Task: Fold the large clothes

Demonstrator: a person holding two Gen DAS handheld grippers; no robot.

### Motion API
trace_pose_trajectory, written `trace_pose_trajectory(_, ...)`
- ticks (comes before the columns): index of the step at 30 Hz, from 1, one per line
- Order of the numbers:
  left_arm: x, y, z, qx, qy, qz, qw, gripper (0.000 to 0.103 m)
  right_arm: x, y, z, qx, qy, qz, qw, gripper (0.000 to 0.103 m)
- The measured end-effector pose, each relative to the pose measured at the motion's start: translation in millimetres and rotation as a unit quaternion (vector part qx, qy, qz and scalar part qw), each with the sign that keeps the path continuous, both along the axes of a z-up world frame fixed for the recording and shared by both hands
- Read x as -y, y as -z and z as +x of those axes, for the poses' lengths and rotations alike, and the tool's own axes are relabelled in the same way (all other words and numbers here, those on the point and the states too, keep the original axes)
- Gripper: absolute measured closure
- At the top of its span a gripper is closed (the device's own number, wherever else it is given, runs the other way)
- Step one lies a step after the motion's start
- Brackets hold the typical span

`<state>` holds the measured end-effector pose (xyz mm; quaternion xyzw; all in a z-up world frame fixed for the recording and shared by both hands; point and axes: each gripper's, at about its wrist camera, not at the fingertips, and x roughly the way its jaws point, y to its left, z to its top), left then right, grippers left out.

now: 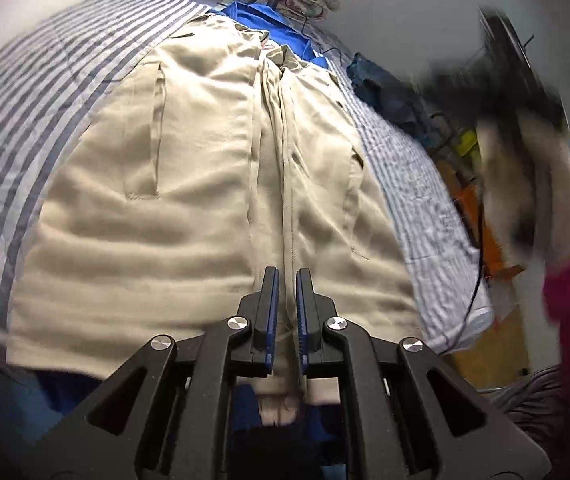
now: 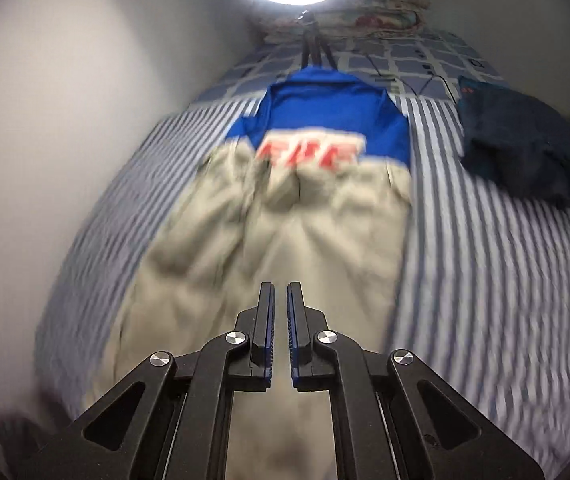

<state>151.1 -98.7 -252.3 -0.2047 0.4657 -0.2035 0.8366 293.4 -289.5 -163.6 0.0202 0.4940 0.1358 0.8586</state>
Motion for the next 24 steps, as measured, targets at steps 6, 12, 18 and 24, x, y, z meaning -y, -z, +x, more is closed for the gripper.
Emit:
trace_pose_trajectory(6, -39, -24, -19, 0.024, 0.001, -0.018, 0.9995, 0.090, -12, 46, -107, 0.010, -0.045, -0.073, 0.996, 0.098)
trace_pose_trajectory(12, -85, -31, -8, 0.050, -0.038, 0.055, 0.9965, 0.077, -36, 92, -154, -0.001, -0.063, -0.044, 0.997, 0.098)
trace_pose_trajectory(18, -76, 2, 19, 0.011, 0.026, 0.069, 0.9972, 0.077, -40, 78, -167, 0.027, -0.062, -0.047, 0.997, 0.098)
trace_pose_trajectory(24, -63, 24, 12, 0.016, 0.051, 0.101, 0.9935, 0.077, -60, 94, -196, 0.016, -0.115, -0.018, 0.993, 0.098)
